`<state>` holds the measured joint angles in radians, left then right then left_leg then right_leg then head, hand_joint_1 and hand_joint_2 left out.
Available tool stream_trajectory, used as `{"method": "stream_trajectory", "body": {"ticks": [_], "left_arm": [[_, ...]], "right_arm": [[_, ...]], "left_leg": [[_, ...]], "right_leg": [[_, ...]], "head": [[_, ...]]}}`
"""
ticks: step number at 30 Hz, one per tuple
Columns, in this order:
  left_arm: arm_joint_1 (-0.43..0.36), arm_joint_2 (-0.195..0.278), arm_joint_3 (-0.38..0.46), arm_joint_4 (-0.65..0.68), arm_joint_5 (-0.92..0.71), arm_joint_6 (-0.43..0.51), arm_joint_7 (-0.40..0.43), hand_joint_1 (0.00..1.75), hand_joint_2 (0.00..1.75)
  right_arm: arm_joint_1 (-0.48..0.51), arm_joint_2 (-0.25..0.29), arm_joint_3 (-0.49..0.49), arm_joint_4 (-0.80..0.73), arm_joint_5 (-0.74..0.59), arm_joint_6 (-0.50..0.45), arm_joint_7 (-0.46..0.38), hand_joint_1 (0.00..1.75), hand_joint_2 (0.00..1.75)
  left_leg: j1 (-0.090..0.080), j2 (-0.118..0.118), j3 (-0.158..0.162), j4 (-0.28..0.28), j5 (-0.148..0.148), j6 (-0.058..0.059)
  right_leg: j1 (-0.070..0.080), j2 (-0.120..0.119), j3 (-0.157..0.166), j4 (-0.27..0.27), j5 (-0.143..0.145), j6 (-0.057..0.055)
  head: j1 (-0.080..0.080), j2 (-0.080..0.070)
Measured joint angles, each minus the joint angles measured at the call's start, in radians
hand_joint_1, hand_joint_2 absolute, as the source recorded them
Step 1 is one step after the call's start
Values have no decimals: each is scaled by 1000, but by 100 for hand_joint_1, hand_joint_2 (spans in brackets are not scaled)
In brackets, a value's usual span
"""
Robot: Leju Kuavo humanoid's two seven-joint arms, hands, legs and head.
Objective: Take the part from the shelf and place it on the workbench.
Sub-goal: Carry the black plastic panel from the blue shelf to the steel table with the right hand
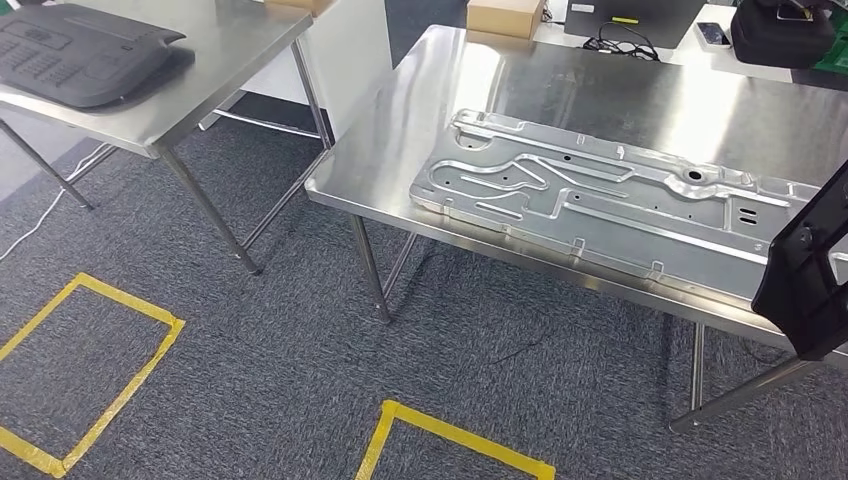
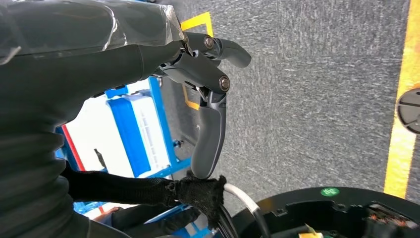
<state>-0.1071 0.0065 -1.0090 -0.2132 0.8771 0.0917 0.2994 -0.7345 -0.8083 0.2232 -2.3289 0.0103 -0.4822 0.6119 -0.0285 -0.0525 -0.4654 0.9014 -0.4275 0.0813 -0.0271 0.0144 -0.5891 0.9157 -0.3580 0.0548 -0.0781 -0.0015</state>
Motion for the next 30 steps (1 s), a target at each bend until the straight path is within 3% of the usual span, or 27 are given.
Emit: {"method": "stream_trajectory", "body": {"ticks": [4, 8, 17, 23, 25, 27, 30], "left_arm": [[-6, 0, 0, 0, 2, -5, 0, 0, 175], [-10, -1, 0, 0, 4, -12, 0, 0, 175], [-10, -2, 0, 0, 6, -16, 0, 0, 175], [-9, -2, 0, 0, 7, -17, 1, 0, 175], [-10, -4, 0, 0, 7, -18, 1, 0, 175], [-11, -6, 0, 0, 7, -18, 1, 0, 175], [-10, -6, 0, 0, 6, -18, 1, 0, 175]], "right_arm": [[0, 0, 0, 0, 6, 0, -2, 175, 175], [-2, 0, 0, 0, 27, 2, -8, 175, 175], [-13, 0, 0, 0, 6, 6, -3, 175, 175], [-18, 0, 0, 0, -20, 4, -3, 175, 175], [-21, -3, 0, 1, -21, 4, -3, 175, 175], [-26, -5, -1, 1, -21, 3, -3, 175, 175], [-31, -7, 0, 1, -21, 5, -4, 175, 175]], "left_leg": [[1, 2, -1, -6, 0, 7], [5, 7, 6, -23, -17, 32], [7, 8, 1, -26, -9, 5], [-2, 8, -3, -18, -9, 6], [3, 12, 13, -45, 3, 8], [15, 21, 34, -73, 13, 8], [29, 37, 49, -76, 7, 1]], "right_leg": [[5, 4, -3, 0, -5, -6], [16, 5, -3, 0, -7, -13], [16, 5, -8, -1, -2, -22], [2, 7, -10, -7, 4, -13], [7, 10, -10, -9, 2, -6], [11, 7, -36, 51, -35, 3], [0, 2, -139, 258, -112, 21]], "head": [[0, 0], [0, 0], [-2, 0], [-2, 0], [-2, 0], [-1, 0], [-1, 0]]}}
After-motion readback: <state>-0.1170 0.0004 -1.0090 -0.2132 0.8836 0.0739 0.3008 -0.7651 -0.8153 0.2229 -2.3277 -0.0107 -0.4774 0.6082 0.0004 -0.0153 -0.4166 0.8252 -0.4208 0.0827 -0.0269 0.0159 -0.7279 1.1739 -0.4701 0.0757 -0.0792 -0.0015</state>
